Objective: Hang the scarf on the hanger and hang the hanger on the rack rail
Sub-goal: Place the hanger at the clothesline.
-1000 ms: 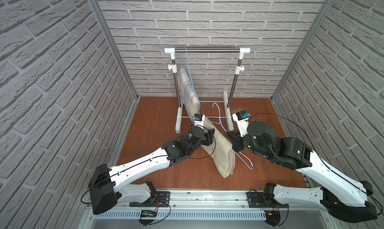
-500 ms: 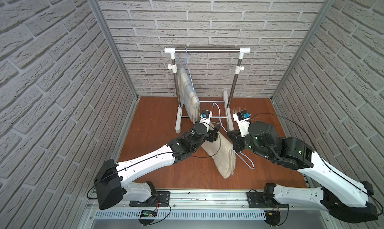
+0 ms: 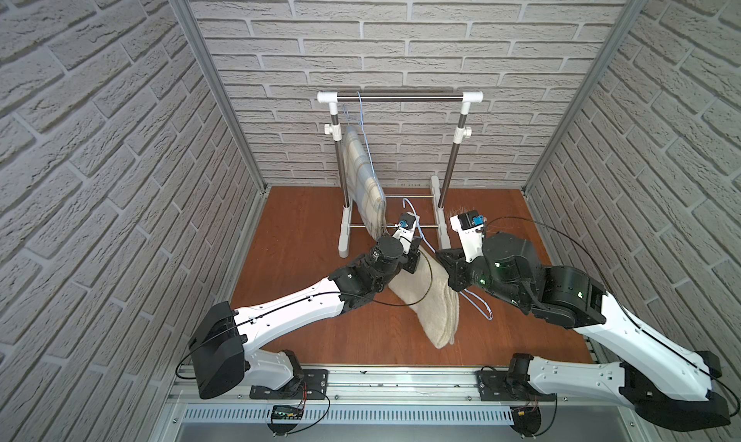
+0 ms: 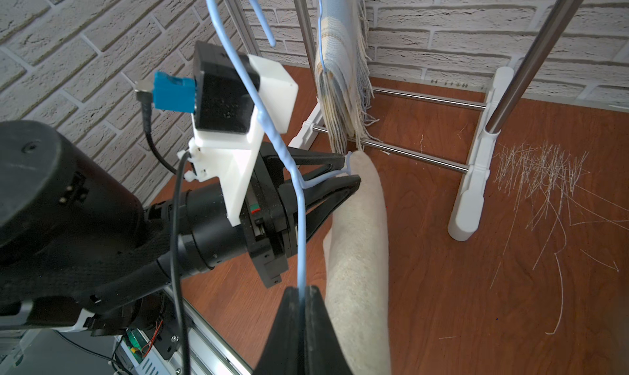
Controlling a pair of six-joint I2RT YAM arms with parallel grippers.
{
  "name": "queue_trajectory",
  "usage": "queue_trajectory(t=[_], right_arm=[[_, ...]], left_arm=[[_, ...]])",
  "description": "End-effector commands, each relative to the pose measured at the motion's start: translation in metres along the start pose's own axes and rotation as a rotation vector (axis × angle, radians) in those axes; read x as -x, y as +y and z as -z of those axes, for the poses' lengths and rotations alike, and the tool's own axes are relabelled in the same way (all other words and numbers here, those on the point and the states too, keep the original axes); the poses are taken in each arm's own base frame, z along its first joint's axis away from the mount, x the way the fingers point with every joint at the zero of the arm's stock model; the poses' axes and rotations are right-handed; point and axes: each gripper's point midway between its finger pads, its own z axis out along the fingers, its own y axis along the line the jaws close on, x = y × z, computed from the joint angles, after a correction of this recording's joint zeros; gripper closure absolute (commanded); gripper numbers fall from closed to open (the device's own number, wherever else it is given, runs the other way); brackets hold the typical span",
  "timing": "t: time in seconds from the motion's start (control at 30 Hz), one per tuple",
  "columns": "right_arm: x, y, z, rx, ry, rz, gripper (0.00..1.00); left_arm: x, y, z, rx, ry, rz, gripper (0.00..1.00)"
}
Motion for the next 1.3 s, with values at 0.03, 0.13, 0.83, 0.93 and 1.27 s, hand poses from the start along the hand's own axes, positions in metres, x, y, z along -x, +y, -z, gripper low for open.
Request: queue_trajectory(t=[0.03,0.13,0.83,0.93,1.27], right_arm=[[-0.001,0.001,0.000,0.012,-0.022,-0.016,0.97],[-0.007,0.000,-0.005,0.003,0.000,-0.016,0.97],[-0.033,0.018,-0.040,0.068,0.171,-0.029,0.76],[-0.035,0.020,-0.044,0.071,0.186,-0.028,0.70],[-0.039,0.020,-0.053,0.056,0.216,-0.038,0.97]], left_arm=[[0.051,-0.010,0.006,-0.044,-0.161,0.058,0.72],[0.055,-0.010,0.009,-0.034,-0.176,0.047,0.77],[0.102,-0.005,0.034,0.005,-0.262,-0.027,0.85],[0.105,-0.004,0.035,0.005,-0.269,-0.025,0.85],[0.115,0.001,0.043,0.019,-0.298,-0.025,0.85]])
